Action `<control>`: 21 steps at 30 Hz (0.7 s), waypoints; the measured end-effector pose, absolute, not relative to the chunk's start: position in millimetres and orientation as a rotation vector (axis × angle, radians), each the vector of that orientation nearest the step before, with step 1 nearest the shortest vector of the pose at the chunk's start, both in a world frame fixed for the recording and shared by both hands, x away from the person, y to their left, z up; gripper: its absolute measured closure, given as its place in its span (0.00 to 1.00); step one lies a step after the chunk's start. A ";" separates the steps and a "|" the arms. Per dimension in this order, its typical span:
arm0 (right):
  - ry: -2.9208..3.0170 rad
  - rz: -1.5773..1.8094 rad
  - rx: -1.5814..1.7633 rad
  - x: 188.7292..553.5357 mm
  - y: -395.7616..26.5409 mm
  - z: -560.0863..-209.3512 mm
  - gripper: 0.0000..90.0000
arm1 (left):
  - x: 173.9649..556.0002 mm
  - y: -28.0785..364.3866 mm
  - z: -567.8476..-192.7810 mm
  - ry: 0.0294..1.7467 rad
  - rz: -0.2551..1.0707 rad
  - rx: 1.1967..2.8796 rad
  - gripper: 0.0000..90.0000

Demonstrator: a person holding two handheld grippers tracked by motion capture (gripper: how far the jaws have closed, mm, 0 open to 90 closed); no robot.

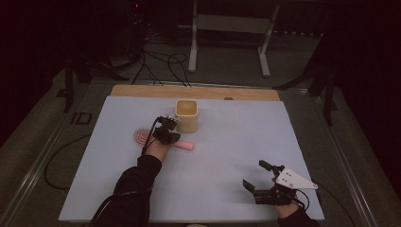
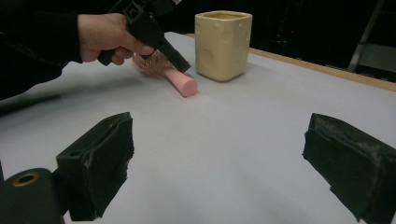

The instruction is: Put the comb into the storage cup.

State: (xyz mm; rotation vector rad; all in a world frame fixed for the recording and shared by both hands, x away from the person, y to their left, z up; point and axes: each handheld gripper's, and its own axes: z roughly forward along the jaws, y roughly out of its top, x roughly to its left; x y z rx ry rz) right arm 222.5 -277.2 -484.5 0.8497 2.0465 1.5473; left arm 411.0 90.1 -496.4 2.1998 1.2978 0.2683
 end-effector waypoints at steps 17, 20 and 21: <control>2.044 1.535 0.873 224.3 -278.3 -485.2 0.09 | 389.5 87.7 -493.3 1.189 0.207 2.306 1.00; 2.041 1.536 0.875 223.9 -278.4 -484.8 0.09 | 384.9 88.3 -493.0 1.174 0.196 2.320 1.00; 2.040 1.534 0.874 223.9 -278.5 -484.7 0.09 | 383.5 88.8 -492.6 1.169 0.192 2.327 1.00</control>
